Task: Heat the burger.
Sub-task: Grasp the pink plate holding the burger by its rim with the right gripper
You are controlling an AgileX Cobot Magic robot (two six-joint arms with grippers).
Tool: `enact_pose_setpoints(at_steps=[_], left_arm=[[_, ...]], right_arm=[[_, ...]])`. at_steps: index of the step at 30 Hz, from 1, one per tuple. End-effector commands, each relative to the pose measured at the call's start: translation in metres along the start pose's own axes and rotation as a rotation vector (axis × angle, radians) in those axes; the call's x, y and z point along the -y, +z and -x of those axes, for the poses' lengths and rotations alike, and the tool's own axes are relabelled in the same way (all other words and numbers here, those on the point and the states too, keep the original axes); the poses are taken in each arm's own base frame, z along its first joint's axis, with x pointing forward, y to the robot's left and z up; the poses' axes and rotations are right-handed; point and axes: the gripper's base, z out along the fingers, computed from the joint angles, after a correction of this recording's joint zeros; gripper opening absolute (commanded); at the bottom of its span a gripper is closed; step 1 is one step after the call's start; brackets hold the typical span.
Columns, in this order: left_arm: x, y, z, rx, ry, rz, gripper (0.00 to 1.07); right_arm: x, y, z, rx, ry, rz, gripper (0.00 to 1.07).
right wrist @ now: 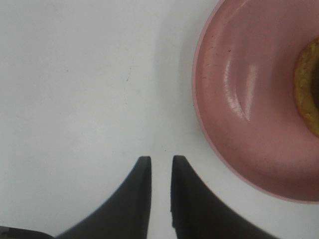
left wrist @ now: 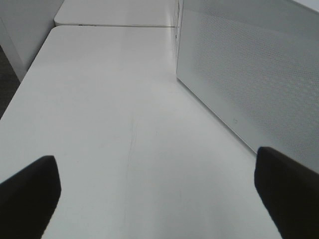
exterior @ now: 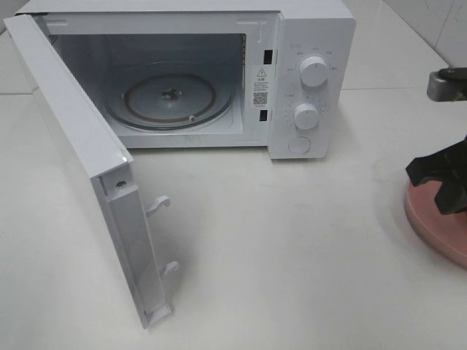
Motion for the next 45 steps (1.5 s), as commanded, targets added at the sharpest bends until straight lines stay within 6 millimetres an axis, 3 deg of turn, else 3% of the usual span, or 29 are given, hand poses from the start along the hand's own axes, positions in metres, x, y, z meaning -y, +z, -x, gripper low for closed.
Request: enact_pose_setpoints(at_steps=[1,5,6,7,8,9,10,11,12,15,24,34,45], left_arm=[[0.000,-0.003,-0.001,0.030,0.002,-0.001,1.02],[0.000,-0.003,-0.001,0.030,0.002,-0.001,1.02],[0.000,-0.003,-0.001,0.030,0.002,-0.001,1.02],[0.000,-0.003,-0.001,0.030,0.002,-0.001,1.02],[0.000,-0.003,-0.001,0.030,0.002,-0.001,1.02],[0.000,-0.003,-0.001,0.030,0.002,-0.001,1.02],[0.000,-0.003,-0.001,0.030,0.002,-0.001,1.02],[0.000,-0.003,-0.001,0.030,0.002,-0.001,1.02],[0.000,-0.003,-0.001,0.030,0.002,-0.001,1.02],[0.000,-0.003,-0.001,0.030,0.002,-0.001,1.02],[0.000,-0.003,-0.001,0.030,0.002,-0.001,1.02],[0.000,-0.003,-0.001,0.030,0.002,-0.001,1.02],[0.000,-0.003,-0.001,0.030,0.002,-0.001,1.02]], right_arm=[[0.004,-0.006,0.003,0.007,-0.023,-0.009,0.19],[0.009,-0.009,0.007,0.020,-0.079,-0.015,0.35],[0.011,-0.009,0.007,0.026,-0.099,-0.018,0.47],[0.011,-0.009,0.007,0.026,-0.099,-0.018,0.47],[0.012,-0.009,0.008,0.029,-0.110,-0.020,0.54],[0.012,-0.009,0.009,0.044,-0.109,-0.021,0.71],[0.012,-0.009,0.009,0.044,-0.109,-0.021,0.71],[0.012,-0.009,0.010,0.052,-0.106,-0.021,0.77],[0.011,-0.009,0.011,0.067,-0.106,-0.021,0.91],[0.011,-0.008,0.012,0.071,-0.106,-0.021,1.01],[0.011,0.001,0.012,0.017,-0.058,-0.014,0.98],[0.012,0.043,0.020,-0.081,-0.048,-0.014,0.95],[0.012,0.068,0.027,-0.102,-0.054,-0.018,0.93]])
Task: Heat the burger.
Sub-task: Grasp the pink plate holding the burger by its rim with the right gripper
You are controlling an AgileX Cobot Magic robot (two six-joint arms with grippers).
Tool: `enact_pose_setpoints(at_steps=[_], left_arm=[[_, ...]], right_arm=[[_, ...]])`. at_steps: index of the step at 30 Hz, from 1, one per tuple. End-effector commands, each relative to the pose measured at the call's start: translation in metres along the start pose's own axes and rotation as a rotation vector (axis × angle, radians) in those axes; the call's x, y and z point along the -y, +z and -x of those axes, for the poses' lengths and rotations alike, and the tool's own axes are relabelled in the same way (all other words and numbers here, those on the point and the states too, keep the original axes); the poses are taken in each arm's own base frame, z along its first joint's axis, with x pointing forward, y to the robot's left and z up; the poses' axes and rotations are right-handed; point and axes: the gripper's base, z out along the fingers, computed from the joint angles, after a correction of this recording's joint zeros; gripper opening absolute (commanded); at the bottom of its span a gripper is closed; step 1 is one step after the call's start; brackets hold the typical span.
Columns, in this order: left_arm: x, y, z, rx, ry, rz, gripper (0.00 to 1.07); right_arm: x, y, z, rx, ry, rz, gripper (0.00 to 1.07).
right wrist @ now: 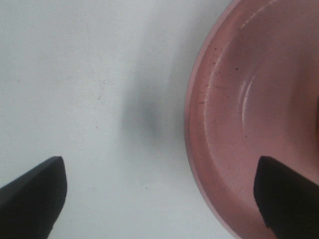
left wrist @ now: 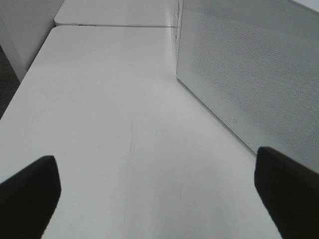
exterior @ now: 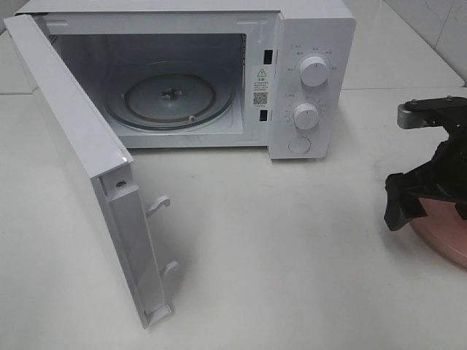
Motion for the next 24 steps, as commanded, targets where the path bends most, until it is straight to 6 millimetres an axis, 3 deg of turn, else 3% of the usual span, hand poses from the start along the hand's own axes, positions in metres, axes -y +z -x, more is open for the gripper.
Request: enact_pose_setpoints(at_steps=[1,24], left_arm=[[0.000,-0.003,-0.001,0.030,0.002,-0.001,1.02],[0.000,-0.003,-0.001,0.030,0.002,-0.001,1.02]], right_arm=[[0.006,0.006,0.007,0.003,0.017,-0.008,0.92],[0.017,0.042,0.031,-0.058,-0.009,-0.036,0.89]])
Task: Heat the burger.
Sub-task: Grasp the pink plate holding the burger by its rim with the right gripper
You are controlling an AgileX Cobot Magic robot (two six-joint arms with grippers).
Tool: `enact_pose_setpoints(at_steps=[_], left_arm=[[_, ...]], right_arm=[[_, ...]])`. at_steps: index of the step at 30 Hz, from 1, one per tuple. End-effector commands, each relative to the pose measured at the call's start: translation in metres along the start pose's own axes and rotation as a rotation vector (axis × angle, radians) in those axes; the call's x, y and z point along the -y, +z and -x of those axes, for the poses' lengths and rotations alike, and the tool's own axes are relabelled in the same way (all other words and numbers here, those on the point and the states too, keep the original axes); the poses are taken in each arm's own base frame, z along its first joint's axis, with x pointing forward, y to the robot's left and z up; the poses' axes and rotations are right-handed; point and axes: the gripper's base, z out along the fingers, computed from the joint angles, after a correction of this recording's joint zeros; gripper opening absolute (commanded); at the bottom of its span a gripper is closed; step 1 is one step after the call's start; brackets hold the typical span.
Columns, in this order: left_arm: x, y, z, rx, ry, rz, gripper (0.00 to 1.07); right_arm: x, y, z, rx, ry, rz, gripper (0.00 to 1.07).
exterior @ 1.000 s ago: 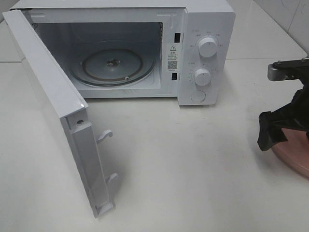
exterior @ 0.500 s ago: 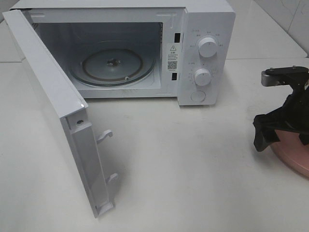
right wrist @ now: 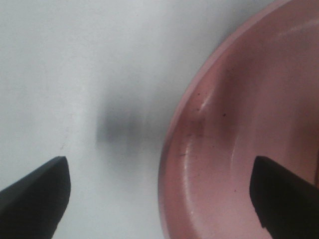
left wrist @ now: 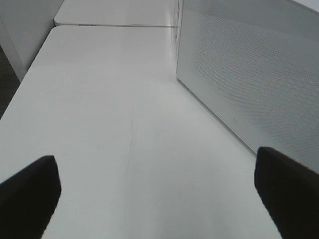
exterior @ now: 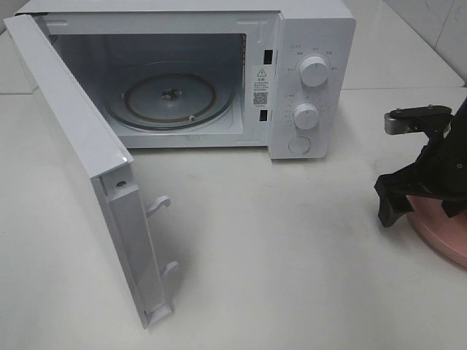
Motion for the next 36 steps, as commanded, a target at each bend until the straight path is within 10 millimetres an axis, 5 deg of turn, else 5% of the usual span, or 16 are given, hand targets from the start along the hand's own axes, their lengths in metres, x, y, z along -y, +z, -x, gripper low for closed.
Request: enact_pose_setpoints(at_steps=[1,19,36], left_arm=[[0.000,-0.003,-0.001,0.030,0.002,-0.001,1.02],[0.000,-0.003,-0.001,0.030,0.002,-0.001,1.02],[0.000,-0.003,-0.001,0.030,0.002,-0.001,1.02]], right_arm=[[0.006,0.007,0.003,-0.015,-0.012,-0.014,0.89],[0.007,0.033,0.002,-0.069,-0.009,-0.010,0.83],[0.007,0.033,-0.001,-0.103,-0.001,-0.011,0.15]])
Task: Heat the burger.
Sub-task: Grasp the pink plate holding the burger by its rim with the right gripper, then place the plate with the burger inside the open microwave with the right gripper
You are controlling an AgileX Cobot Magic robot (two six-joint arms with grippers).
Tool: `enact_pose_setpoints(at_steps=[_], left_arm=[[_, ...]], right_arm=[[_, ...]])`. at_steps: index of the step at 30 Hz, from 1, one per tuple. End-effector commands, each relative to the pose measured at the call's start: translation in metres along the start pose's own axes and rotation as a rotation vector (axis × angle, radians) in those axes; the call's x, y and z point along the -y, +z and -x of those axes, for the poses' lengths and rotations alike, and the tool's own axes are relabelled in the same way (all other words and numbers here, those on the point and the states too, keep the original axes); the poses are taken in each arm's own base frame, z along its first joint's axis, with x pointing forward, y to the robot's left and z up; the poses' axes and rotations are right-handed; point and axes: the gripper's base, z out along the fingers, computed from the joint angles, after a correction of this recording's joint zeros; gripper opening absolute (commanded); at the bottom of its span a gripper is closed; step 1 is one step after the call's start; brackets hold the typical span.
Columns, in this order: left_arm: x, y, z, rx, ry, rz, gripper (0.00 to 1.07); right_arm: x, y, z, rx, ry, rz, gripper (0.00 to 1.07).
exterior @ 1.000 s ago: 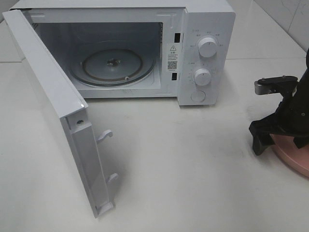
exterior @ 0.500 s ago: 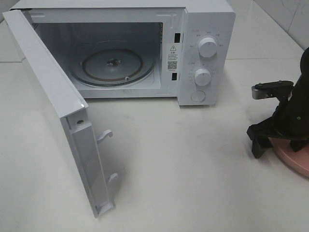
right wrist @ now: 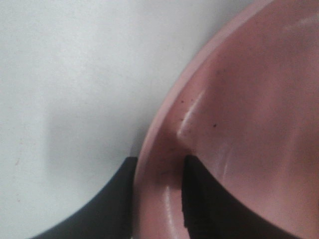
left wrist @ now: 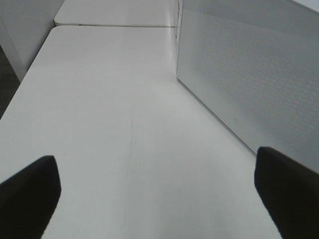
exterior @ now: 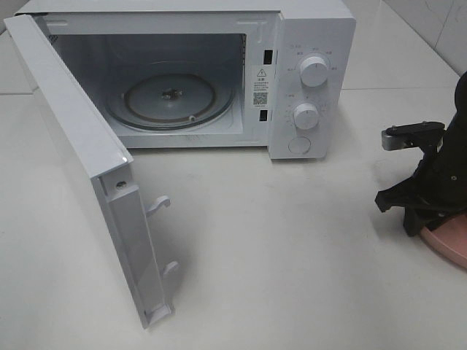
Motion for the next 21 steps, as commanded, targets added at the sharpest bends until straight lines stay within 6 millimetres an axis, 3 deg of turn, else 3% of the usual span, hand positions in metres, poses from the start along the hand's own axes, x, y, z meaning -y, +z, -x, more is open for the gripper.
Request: enact_pose_setpoints(at_steps=[1,4,14,21], left_arm=[[0.000,-0.003,-0.001,0.030,0.002,-0.001,1.02],[0.000,-0.003,-0.001,0.030,0.002,-0.001,1.02],[0.000,-0.003,-0.001,0.030,0.002,-0.001,1.02],[0.000,-0.003,-0.001,0.030,0.002,-0.001,1.02]], right_arm=[[0.000,0.005,-0.003,-0.034,0.022,0.009,0.07],[0.000,0.005,-0.003,-0.033,0.024,0.009,0.00],[0.005,0.003,-0.006,-0.063,0.074,-0.057,0.00],[0.000,-0.011,-0.009,-0.058,0.065,-0.113,0.00]])
